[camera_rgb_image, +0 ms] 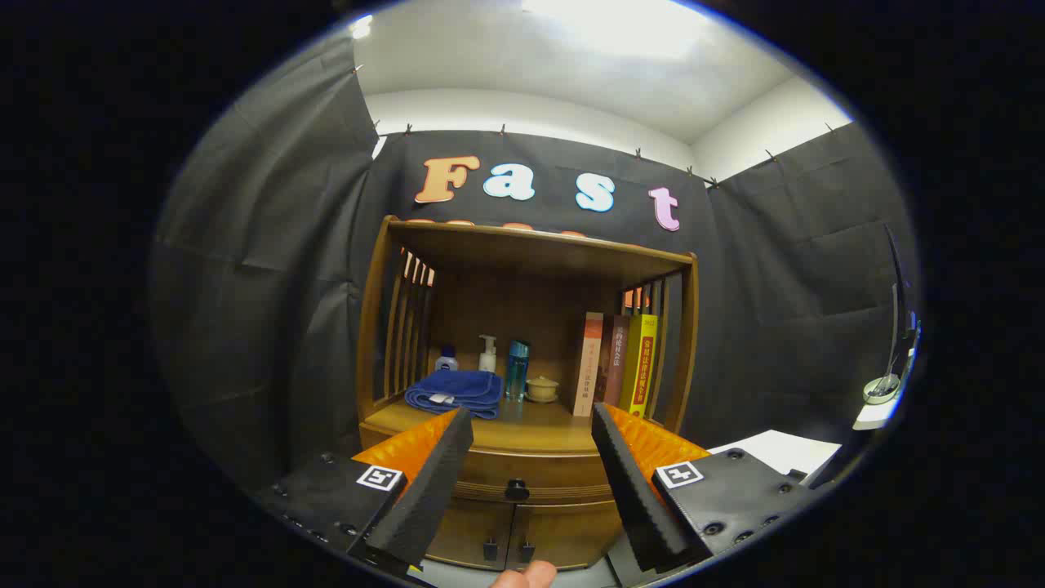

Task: Pull open the drawer, take out the items inside it, and place them on the countertop above the cabinet.

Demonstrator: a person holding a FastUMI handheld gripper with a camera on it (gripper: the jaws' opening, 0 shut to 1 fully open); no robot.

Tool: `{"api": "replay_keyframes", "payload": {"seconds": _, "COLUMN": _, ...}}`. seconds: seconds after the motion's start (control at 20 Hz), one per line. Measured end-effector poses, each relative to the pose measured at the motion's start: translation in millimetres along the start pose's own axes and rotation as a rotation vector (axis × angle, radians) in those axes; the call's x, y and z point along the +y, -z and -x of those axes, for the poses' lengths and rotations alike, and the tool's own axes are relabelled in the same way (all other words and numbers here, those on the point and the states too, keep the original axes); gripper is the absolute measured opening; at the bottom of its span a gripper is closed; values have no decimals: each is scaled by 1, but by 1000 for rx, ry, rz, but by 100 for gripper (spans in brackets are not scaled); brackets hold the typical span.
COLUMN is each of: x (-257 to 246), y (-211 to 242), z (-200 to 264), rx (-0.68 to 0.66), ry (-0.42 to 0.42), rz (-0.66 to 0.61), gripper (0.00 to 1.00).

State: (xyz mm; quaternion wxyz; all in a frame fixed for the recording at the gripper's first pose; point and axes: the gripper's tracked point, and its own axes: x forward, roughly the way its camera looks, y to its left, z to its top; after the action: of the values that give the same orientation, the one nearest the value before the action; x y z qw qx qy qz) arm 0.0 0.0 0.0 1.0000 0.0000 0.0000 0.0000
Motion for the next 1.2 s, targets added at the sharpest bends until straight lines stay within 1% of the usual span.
{"api": "replay_keyframes", "payload": {"seconds": 0.25, "x": -6, "y": -7, "z": 2, "rx": -29, "ry": -12, "rz": -66, "gripper": 97}}
{"api": "replay_keyframes", "payload": {"seconds": 0.4, "x": -6, "y": -5, "z": -2, "rx": -20, "ry": -14, "rz": -42, "gripper": 97}}
{"api": "replay_keyframes", "payload": {"seconds": 0.6, "x": 8, "y": -15, "z": -4, "rx": -45, "ry": -68, "rz": -16, "gripper": 97}}
{"api": "replay_keyframes", "payload": {"seconds": 0.7, "x": 6, "y": -15, "z": -3, "rx": -42, "ry": -70, "rz": -12, "gripper": 97}}
{"api": "replay_keyframes", "payload": {"seconds": 0.95, "x": 7, "y": -2, "z": 3, "rx": -27, "ry": -76, "rz": -26, "gripper": 97}}
{"api": "replay_keyframes", "payload": {"seconds": 1.05, "x": 4, "y": 6, "z": -3, "rx": -30, "ry": -71, "rz": -24, "gripper": 97}}
{"api": "replay_keyframes", "payload": {"seconds": 1.15, "x": 1, "y": 22, "z": -14, "rx": -39, "ry": -67, "rz": -18, "gripper": 97}}
{"api": "replay_keyframes", "payload": {"seconds": 1.2, "x": 1, "y": 37, "z": -21, "rx": -41, "ry": -70, "rz": -20, "gripper": 97}}
